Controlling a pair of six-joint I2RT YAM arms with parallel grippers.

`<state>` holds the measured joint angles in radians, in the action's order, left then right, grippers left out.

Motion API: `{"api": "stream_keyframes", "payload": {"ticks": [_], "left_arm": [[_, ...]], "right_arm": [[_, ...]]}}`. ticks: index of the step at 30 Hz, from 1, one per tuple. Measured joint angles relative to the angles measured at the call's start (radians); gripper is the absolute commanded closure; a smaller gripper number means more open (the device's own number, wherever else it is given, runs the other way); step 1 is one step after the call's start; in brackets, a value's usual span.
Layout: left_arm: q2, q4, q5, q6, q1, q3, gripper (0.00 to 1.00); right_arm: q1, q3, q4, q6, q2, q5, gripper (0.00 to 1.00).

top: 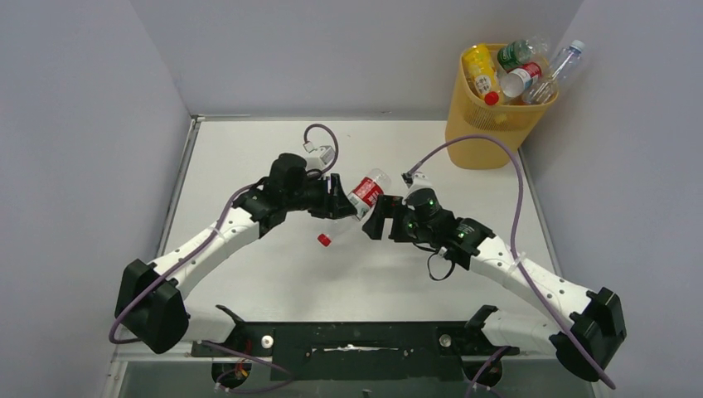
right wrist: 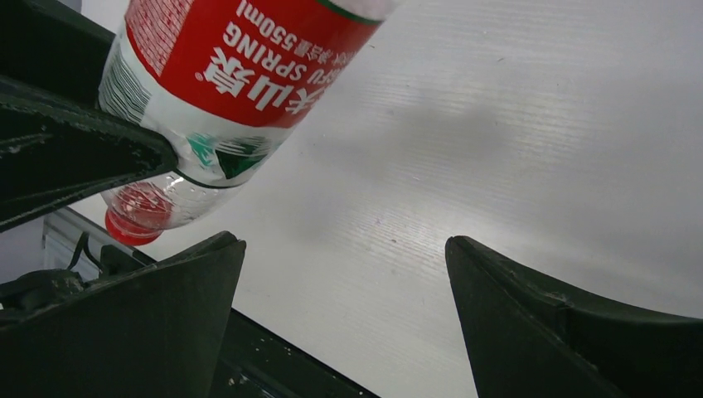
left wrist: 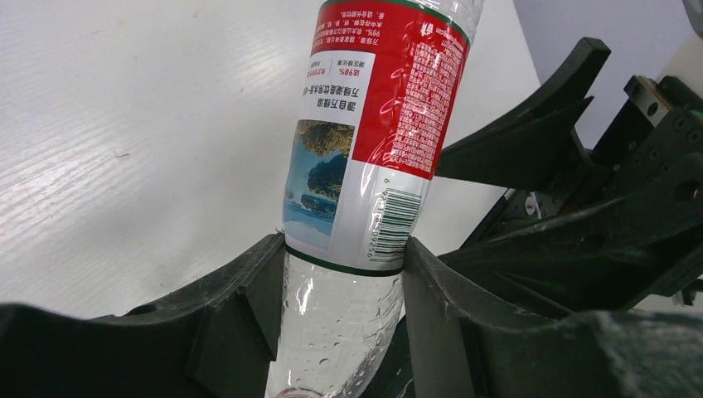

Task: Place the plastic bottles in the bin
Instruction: Place the plastic bottle in the trash bin.

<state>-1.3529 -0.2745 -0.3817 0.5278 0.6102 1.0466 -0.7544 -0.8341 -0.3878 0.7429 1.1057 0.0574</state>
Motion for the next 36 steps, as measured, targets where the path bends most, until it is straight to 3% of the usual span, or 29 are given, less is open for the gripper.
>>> {"api": "stream_keyframes", "payload": {"ticks": [4,12,24,36], "left_arm": [[0.026,0.036,-0.030,0.012,0.003,-0.016,0.61],[0.049,0.089,-0.064,0.017,0.004,-0.072,0.61],[0.092,0.157,-0.120,0.021,0.004,-0.134,0.61],[0.160,0.188,-0.140,0.023,0.004,-0.148,0.61]], "right_arm": [[0.028,-0.082,-0.059,-0.013,0.000,0.001,0.02],[0.205,-0.179,-0.093,-0.027,-0.023,0.055,0.02],[0.226,-0.200,-0.002,-0.011,-0.037,0.181,0.02],[0.270,-0.264,-0.050,-0.021,-0.012,0.162,0.02]]}}
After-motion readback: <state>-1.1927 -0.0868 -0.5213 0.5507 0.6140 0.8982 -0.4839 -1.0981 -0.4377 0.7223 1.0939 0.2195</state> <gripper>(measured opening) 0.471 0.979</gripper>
